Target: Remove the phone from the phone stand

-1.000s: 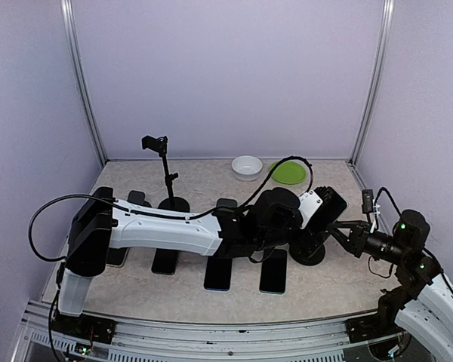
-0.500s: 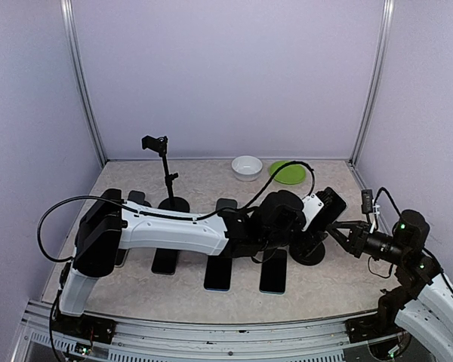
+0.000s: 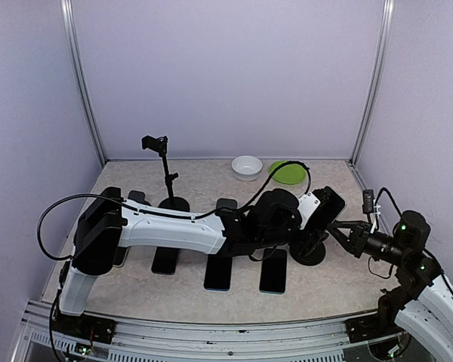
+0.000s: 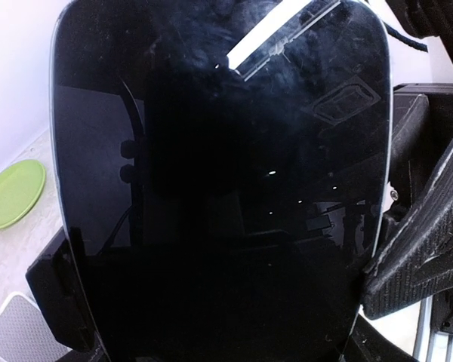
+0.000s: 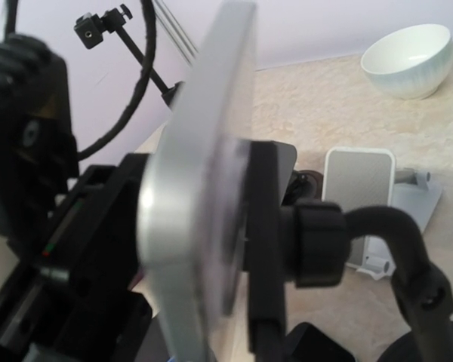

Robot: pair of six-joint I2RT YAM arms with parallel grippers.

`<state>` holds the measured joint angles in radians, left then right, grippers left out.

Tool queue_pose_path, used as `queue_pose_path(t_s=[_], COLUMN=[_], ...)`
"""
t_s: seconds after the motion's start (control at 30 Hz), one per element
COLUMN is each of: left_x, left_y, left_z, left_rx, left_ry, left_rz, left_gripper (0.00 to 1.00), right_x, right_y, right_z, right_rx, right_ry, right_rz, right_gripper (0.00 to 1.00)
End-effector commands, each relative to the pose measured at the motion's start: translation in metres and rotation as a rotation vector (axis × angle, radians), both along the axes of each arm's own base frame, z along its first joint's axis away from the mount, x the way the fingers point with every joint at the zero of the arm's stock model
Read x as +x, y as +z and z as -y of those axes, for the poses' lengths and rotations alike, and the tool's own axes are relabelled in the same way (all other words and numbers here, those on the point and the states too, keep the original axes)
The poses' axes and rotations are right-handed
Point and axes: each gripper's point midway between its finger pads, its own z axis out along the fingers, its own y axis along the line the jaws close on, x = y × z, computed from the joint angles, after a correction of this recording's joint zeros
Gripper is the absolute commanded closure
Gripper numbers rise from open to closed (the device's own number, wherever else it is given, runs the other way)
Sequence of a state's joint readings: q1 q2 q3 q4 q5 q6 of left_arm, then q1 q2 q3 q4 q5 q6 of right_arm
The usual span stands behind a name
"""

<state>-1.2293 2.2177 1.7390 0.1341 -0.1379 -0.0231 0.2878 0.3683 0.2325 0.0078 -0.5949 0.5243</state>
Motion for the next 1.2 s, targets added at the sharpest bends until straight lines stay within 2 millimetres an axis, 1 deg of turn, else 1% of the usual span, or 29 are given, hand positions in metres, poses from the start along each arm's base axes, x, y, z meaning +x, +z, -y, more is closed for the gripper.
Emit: queue_pose_path(t_s=[0.0,0.07,0.13,0.17,0.23,0.3,0.37,0.43,0.6,0.63,0.77,0.83,0.97,1.03,1.1,1.17], left_x=[0.104,0.111,0.109,0.104,0.091,0.084,0.072,0.053,-0.006,-0.015,-0.037,-0.050,-0.085,-0.100,-0.107,-0.108], left_y=[0.040,0.044,0.052,0.056,0.063,0.063,0.065,0.068,0.074,0.074,0.068,0.068,0.074,0.074,0.075,0.077], left_z=[-0.066,-0.074,-0.076,-0.075,-0.063,-0.055,-0.047,-0.038,-0.013,-0.008,0.006,0.008,0.008,0.007,0.003,-0.003], left_rx=[-0.087,-0.105,-0.140,-0.154,-0.163,-0.154,-0.164,-0.178,-0.198,-0.196,-0.182,-0.192,-0.203,-0.191,-0.193,-0.204], left_ry=[0.327,0.322,0.265,0.229,0.131,0.072,-0.003,-0.099,-0.347,-0.375,-0.428,-0.469,-0.578,-0.615,-0.635,-0.631], left_rz=[0.002,-0.009,-0.017,-0.016,-0.009,-0.018,-0.018,-0.016,-0.017,-0.017,-0.027,-0.039,-0.035,-0.019,-0.019,-0.022], left_gripper=[0.64,0.66,0.69,0.70,0.71,0.71,0.73,0.74,0.74,0.74,0.73,0.73,0.73,0.73,0.73,0.73], right_x=[-0.007,-0.007,-0.008,-0.008,-0.007,-0.007,-0.005,-0.002,0.006,0.008,0.014,0.017,0.023,0.027,0.032,0.038], right_y=[-0.009,-0.009,-0.009,-0.009,-0.011,-0.013,-0.011,-0.008,-0.005,-0.005,-0.004,-0.003,-0.001,0.002,0.003,0.005], right_z=[0.001,0.003,0.004,0.005,0.004,0.003,0.003,0.004,0.003,0.002,0.002,0.003,0.004,0.005,0.007,0.008], right_rx=[-0.014,-0.018,-0.019,-0.016,-0.011,-0.007,-0.009,-0.010,0.006,0.010,0.015,0.013,0.010,0.014,0.015,0.015], right_ry=[0.003,-0.008,-0.015,-0.018,-0.015,-0.008,-0.013,-0.025,-0.035,-0.034,-0.048,-0.060,-0.078,-0.088,-0.108,-0.126], right_rz=[-0.027,-0.026,-0.023,-0.023,-0.026,-0.029,-0.023,-0.015,-0.010,-0.010,0.002,0.008,0.024,0.034,0.044,0.056], right_gripper=[1.00,1.00,1.00,1.00,1.00,1.00,1.00,1.00,1.00,1.00,1.00,1.00,1.00,1.00,1.00,1.00])
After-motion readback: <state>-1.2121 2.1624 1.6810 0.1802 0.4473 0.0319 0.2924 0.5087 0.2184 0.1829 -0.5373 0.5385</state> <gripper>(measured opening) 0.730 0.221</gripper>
